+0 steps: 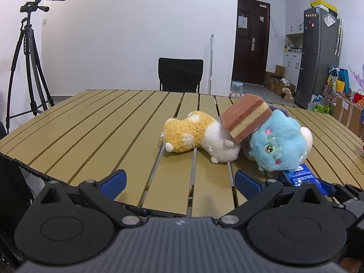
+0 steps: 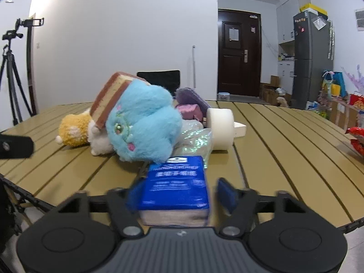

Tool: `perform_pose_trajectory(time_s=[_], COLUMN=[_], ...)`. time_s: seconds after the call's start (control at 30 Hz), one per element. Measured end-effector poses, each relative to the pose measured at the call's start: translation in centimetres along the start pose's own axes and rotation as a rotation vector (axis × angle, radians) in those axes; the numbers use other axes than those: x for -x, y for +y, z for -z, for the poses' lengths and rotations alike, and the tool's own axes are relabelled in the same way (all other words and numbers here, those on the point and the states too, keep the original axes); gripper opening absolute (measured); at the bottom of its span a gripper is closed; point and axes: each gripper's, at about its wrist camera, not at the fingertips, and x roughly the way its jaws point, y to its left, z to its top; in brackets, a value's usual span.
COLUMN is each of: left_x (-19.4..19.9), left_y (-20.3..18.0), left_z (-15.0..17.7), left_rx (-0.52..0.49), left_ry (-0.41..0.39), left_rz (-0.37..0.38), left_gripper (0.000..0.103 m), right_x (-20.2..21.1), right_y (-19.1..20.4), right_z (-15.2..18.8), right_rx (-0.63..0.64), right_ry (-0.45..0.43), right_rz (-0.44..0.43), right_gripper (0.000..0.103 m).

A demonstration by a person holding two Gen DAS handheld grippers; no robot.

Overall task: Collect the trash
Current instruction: 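Close the right gripper on the blue tissue pack and lift it, then grasp the light blue plush toy with the left gripper while right holds tissues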

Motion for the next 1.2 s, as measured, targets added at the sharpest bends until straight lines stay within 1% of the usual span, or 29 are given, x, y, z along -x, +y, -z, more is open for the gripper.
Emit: perform_pose_trajectory(time_s=[0.27, 0.47, 0.9, 1.2], left_x=[-0.2, -0.3, -1.0, -1.9], left_y=[-0.5, -1.6, -5.1, -8.1], left_z=[-0.2, -0.3, -0.1, -0.7], left_rx=[0.010, 0.018, 0.035, 0.025], left_ry=[0.003, 0.017, 0.061, 0.060], left_rz=[0.003, 0.021, 0.110, 0.176], left_gripper=[0.103, 0.103, 0.103, 0.103], right_x=[0.9, 1.8, 2.9, 3.7], right_y=[-0.5, -1.2, -3.1, -5.4], right_z=[0.0, -0.2, -0.1, 0.0], right_rx=[0.001, 0.002, -0.011, -0.060], right_ry=[0.002, -0.002, 0.003, -0.012], right_rz=[-0.017, 0.003, 0.022, 0.071], right_gripper=[0.051, 0.051, 0.051, 0.051])
